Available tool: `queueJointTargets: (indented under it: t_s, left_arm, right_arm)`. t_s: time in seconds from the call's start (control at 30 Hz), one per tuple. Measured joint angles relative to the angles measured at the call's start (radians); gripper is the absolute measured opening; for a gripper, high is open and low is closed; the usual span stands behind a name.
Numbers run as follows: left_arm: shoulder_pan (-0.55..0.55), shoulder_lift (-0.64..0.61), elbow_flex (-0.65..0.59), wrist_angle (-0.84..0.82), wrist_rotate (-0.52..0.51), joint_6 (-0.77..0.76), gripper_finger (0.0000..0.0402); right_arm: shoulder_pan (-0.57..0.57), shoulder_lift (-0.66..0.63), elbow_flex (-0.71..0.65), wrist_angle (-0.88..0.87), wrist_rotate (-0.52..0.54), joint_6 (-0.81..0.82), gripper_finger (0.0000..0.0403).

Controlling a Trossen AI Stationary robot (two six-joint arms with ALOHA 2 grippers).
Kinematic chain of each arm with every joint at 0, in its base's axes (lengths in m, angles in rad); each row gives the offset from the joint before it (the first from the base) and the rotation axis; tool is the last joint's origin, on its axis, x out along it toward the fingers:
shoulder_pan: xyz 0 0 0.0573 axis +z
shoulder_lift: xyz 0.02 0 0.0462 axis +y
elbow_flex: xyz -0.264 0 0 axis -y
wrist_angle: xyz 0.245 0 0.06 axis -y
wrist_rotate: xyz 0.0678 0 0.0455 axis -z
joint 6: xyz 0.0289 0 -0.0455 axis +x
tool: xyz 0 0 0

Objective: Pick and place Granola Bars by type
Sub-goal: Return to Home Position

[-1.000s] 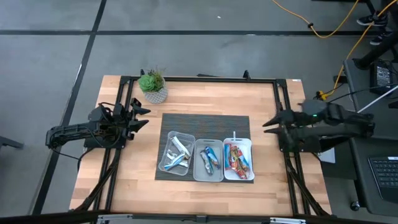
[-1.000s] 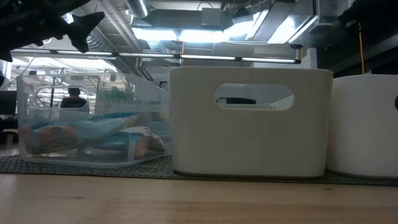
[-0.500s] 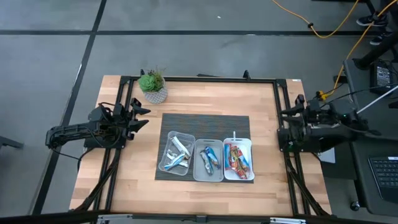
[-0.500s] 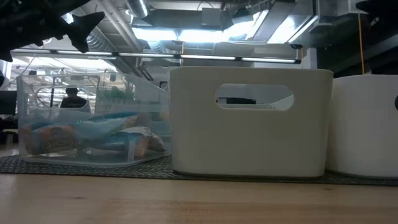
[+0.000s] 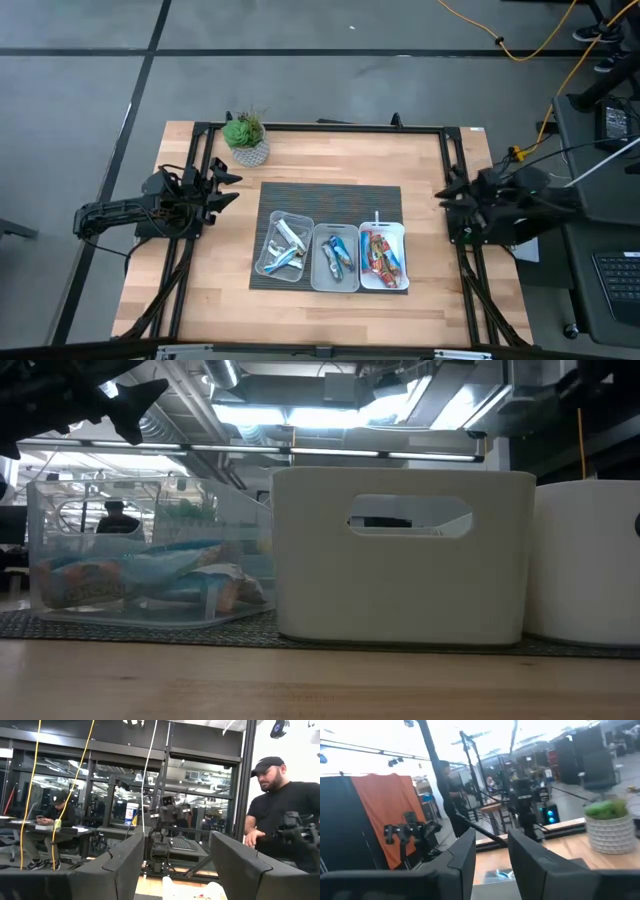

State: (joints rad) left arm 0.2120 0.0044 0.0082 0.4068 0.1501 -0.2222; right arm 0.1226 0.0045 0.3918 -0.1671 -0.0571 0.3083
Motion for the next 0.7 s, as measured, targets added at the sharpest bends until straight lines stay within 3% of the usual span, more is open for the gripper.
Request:
queueJointTargets:
  t_s: [0.13,0.33,0.47,0.63,0.7]
  left_arm:
    - [0.000,0.000,0.000,0.000,0.000,0.000,0.0216]
    - [0.000,0.000,0.000,0.000,0.000,0.000,0.0219]
    - [0.000,0.000,0.000,0.000,0.000,0.000,0.0217]
    - [0.000,0.000,0.000,0.000,0.000,0.000,0.0218]
    - [0.000,0.000,0.000,0.000,0.000,0.000,0.0219]
  right_arm:
    - [0.000,-0.001,-0.157,0.289,-0.035,0.002,0.0117]
    - [-0.001,-0.001,-0.360,0.468,-0.050,0.061,0.0117]
    - [-0.005,-0.002,-0.385,0.392,-0.050,0.079,0.0117]
    - [-0.034,-0.001,-0.385,0.381,-0.069,-0.199,0.0117]
    - [-0.043,-0.001,-0.385,0.358,-0.069,-0.241,0.0117]
